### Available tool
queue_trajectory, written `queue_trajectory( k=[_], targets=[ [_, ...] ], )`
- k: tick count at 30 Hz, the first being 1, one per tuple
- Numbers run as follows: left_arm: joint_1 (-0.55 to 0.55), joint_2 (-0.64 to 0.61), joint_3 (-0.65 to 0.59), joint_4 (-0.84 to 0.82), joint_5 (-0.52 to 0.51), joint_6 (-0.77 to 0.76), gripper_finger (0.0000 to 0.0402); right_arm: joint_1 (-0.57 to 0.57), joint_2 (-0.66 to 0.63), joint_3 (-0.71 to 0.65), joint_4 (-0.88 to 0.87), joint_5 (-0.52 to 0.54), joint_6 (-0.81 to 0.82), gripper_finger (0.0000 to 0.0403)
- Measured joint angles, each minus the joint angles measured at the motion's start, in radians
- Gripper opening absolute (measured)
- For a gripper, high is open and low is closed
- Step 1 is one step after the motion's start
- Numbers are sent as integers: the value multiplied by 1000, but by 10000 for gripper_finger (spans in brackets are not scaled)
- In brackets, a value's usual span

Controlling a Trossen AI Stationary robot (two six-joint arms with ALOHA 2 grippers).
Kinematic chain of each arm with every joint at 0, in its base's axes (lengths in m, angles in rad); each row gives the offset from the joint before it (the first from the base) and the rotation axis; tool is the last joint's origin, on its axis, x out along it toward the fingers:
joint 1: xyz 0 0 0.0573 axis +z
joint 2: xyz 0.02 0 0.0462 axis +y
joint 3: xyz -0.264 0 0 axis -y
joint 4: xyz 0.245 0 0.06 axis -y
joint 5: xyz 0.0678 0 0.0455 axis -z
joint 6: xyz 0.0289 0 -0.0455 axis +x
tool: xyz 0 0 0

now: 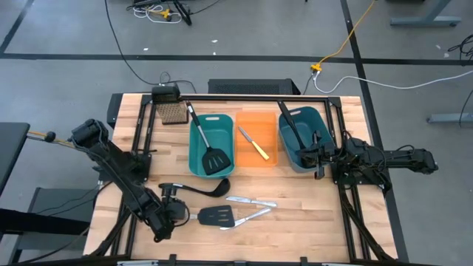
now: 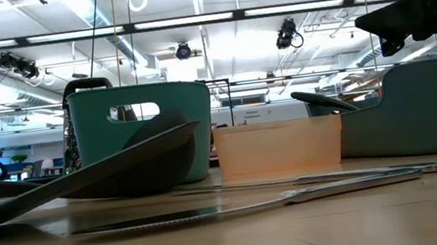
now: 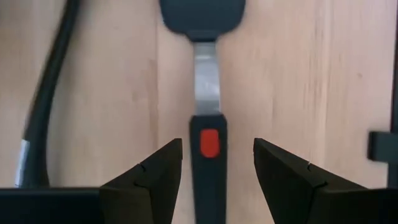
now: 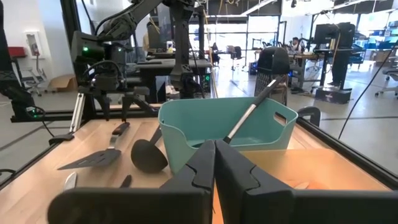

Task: Pick & Place Kitchen Items
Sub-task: Put the black spatula into the dark green bin

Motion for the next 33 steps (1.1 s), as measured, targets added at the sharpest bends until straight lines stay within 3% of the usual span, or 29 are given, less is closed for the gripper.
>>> queue_trajectory(
  k=[11, 28, 33],
  targets=[
    [-42, 16, 0, -4, -32, -38, 205, 0, 0, 0, -4, 0, 3, 18],
    [-35, 218, 4, 13, -19, -36, 204, 0, 0, 0, -7, 27, 24, 18],
    [-35, 216, 3, 19, -6, -29, 176, 0, 0, 0, -10, 34, 24, 18]
  ],
)
